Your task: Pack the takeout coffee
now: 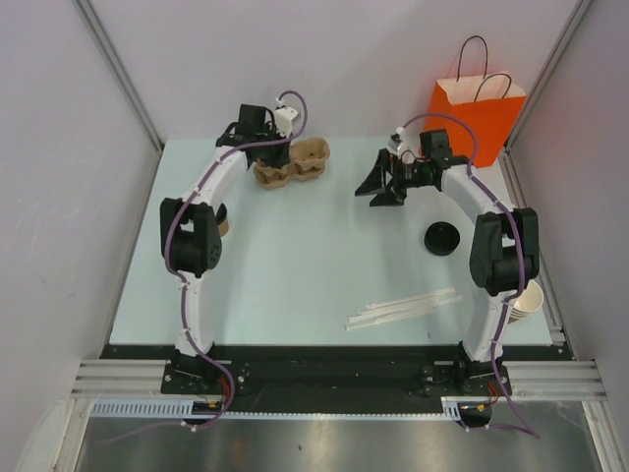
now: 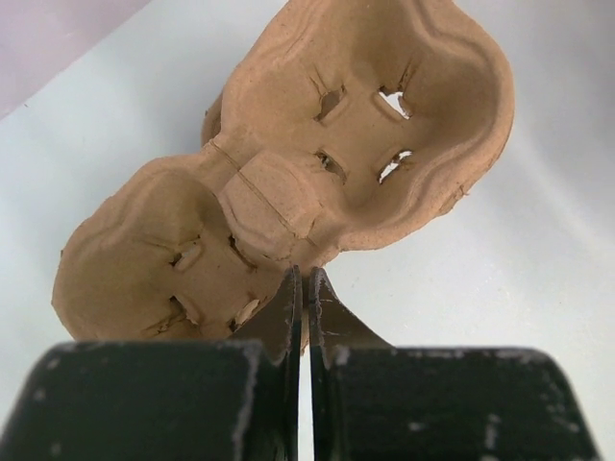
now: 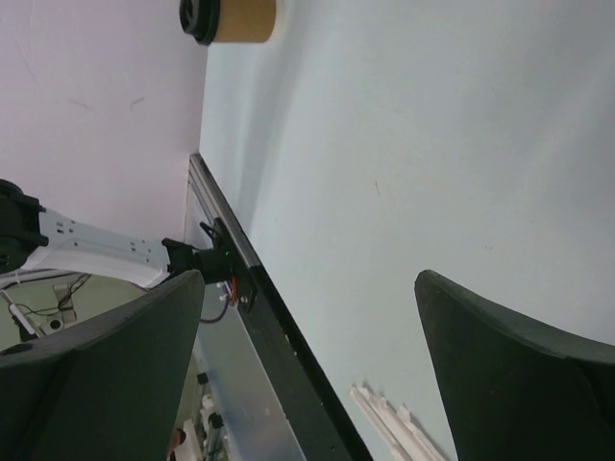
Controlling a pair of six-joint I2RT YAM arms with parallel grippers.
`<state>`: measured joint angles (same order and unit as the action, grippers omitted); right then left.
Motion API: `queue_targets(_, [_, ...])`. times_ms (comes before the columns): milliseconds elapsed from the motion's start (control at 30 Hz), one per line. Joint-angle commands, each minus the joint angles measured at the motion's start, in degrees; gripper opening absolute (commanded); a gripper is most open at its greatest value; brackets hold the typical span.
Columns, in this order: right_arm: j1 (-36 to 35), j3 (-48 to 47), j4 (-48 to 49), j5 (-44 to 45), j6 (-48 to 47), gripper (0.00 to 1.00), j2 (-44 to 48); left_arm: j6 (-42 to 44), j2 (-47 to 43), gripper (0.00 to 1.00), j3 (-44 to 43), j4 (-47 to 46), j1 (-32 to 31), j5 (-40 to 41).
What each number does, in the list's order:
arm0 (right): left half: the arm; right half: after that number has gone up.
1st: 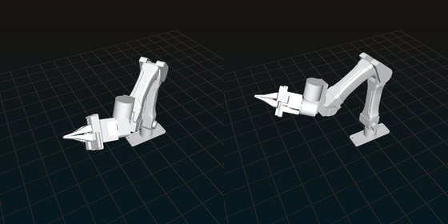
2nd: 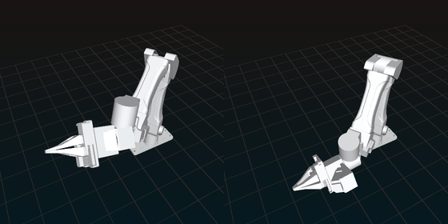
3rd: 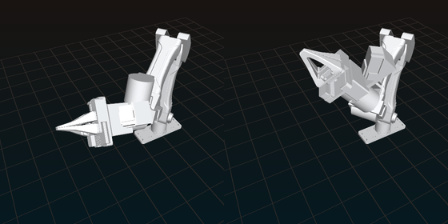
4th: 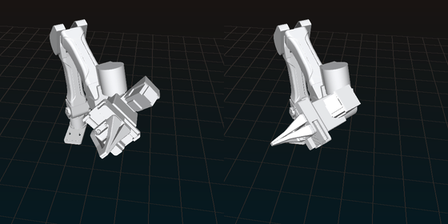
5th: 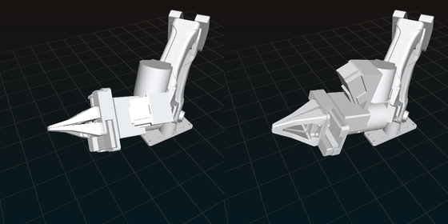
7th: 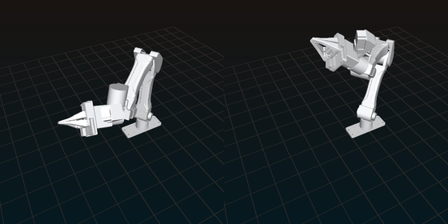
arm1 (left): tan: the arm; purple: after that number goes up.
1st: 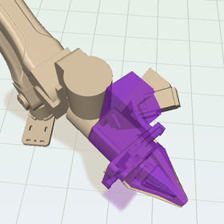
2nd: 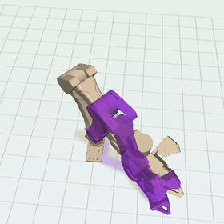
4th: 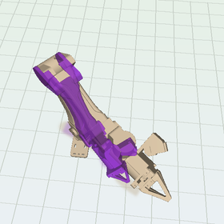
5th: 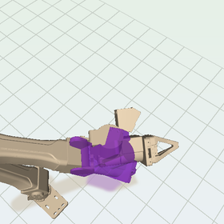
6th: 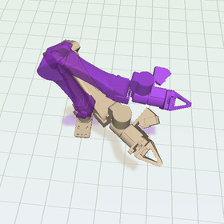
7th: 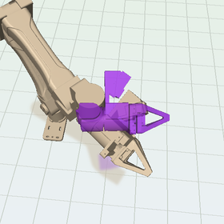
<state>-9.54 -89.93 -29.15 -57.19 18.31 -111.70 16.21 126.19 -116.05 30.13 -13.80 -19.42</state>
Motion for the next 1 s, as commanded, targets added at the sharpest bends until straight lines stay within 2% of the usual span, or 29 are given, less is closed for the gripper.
queue_targets(0, [0.2, -6.6, 1.5, 1.1, 0.3, 0.95, -3.3, -3.0, -4.6, 0.00, 0.2, -2.4, 0.0, -1.3])
queue_targets(67, [0.1, -8.2, 4.6, 1.2, 3.0, 0.92, -4.5, -2.8, -2.5, 0.00, -1.9, -1.4, -0.2, 1.7])
queue_targets(133, [-0.2, -8.9, 10.2, 2.3, 5.6, 0.84, -5.6, -3.3, -1.4, 0.00, -4.0, 1.6, 0.2, 2.4])
queue_targets(267, [-2.3, -9.8, 19.4, 6.6, 11.1, 0.78, -7.0, -10.0, -7.0, 0.00, 4.1, -6.8, 1.1, -1.1])
queue_targets(367, [-3.5, -9.9, 28.0, 9.1, 17.8, 0.68, -9.0, -13.1, -8.8, 0.00, 7.2, -9.9, 1.1, 0.0])
queue_targets(400, [-4.1, -10.2, 30.5, 10.3, 21.3, 0.58, -9.8, -14.3, -8.3, 0.00, 7.2, -9.9, 1.3, 0.8])
queue_targets(467, [-5.1, -12.4, 35.4, 11.7, 23.6, 0.52, -12.7, -15.7, -7.3, 0.00, 5.8, -9.0, 1.8, 3.1])
queue_targets(567, [-7.6, -16.3, 36.5, 13.9, 25.5, 0.52, -17.0, -18.2, -7.2, 0.00, 5.4, -10.0, 1.8, 5.4])
queue_targets(600, [-8.4, -18.2, 36.3, 14.4, 25.2, 0.53, -17.6, -16.7, -7.3, 0.00, 4.9, -10.4, 2.1, 3.1])
queue_targets(633, [-9.5, -18.9, 36.1, 14.4, 24.8, 0.54, -18.1, -14.0, -8.6, 0.00, 6.5, -13.3, 1.3, 6.4])
queue_targets(667, [-10.0, -19.2, 36.0, 14.4, 24.8, 0.55, -18.5, -14.1, -8.3, 0.00, 7.1, -15.3, 1.0, 13.5])
queue_targets(700, [-10.2, -19.2, 35.9, 14.1, 24.8, 0.55, -18.7, -14.3, -7.1, 0.00, 3.9, -12.5, 2.5, 7.5])
queue_targets(733, [-10.4, -19.1, 35.9, 13.9, 24.6, 0.56, -18.6, -12.9, -6.1, 0.00, 1.9, -10.7, 2.2, 6.1])
queue_targets(767, [-10.4, -18.7, 35.9, 14.1, 24.2, 0.56, -18.6, -12.0, -5.8, 0.00, 3.3, -12.7, 1.5, 13.4])
queue_targets(867, [-10.1, -18.7, 37.1, 14.7, 25.5, 0.56, -19.0, -18.5, -4.3, 0.00, -0.1, -8.6, 2.9, 4.1])
queue_targets(967, [-10.4, -18.7, 41.1, 16.5, 28.0, 0.54, -19.2, -25.8, -6.6, 0.00, 4.2, -12.1, 2.8, 2.5])
